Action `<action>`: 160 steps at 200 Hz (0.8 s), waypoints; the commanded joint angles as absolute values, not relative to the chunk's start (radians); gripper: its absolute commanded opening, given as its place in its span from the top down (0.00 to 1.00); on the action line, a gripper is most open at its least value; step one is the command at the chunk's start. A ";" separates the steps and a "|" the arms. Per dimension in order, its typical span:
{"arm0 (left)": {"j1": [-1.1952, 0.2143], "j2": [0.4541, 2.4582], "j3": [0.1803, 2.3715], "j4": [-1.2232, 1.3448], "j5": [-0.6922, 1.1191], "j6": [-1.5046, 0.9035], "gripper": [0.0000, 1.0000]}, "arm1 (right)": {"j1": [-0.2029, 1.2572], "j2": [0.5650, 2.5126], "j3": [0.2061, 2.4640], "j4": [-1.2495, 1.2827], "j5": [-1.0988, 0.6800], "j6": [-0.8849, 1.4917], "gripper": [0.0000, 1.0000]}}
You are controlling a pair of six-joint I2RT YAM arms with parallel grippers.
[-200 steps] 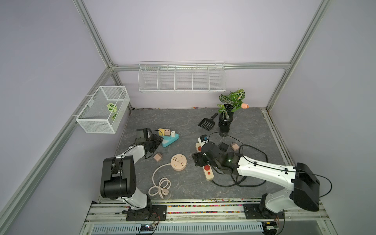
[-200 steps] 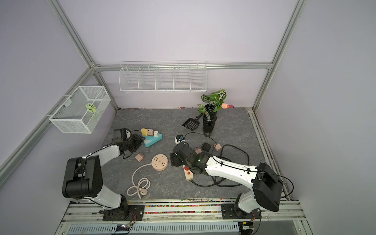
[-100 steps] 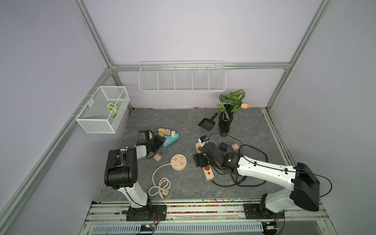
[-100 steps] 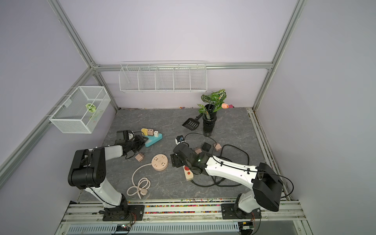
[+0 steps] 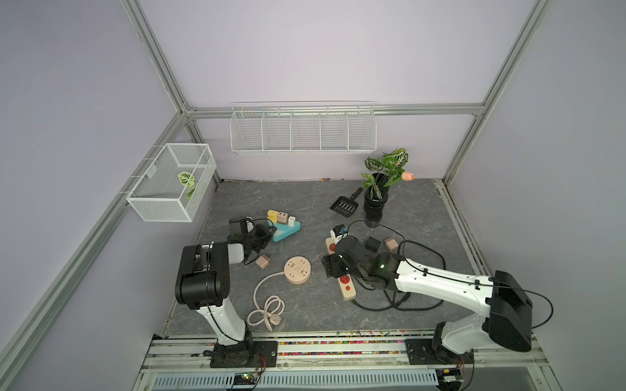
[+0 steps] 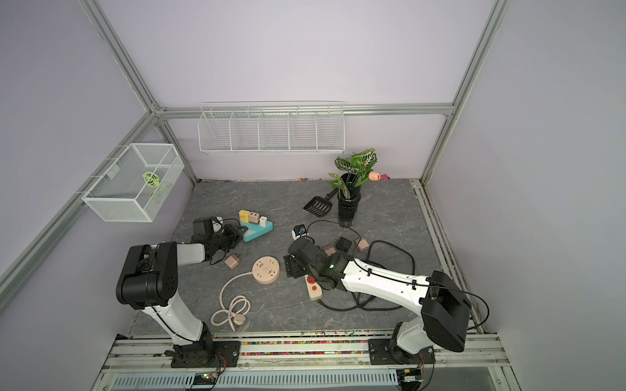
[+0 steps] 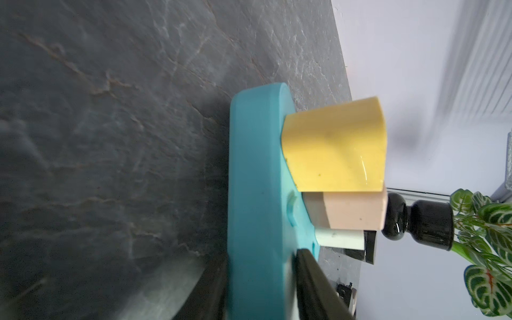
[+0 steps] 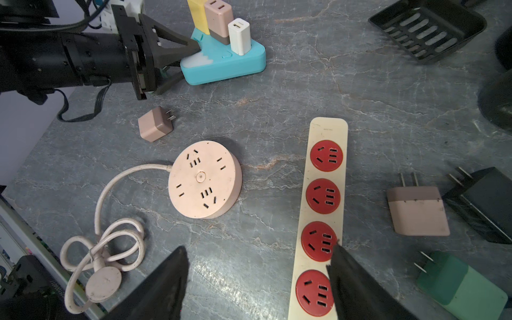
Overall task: Pull the plug off the socket
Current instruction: Pick up the socket from the center of the board.
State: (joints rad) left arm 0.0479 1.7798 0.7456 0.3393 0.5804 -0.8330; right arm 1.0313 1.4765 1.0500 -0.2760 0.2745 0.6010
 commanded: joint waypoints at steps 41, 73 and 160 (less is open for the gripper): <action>0.047 1.816 0.705 0.411 0.710 -0.873 0.85 | 0.990 1.508 1.087 -0.301 0.314 0.550 0.18; 0.035 1.832 0.693 0.446 0.783 -0.899 0.92 | 0.925 1.561 1.142 -0.312 0.242 0.440 0.20; -0.065 1.860 0.780 0.263 0.804 -0.715 0.98 | 0.814 1.878 1.458 -0.446 0.071 0.265 0.29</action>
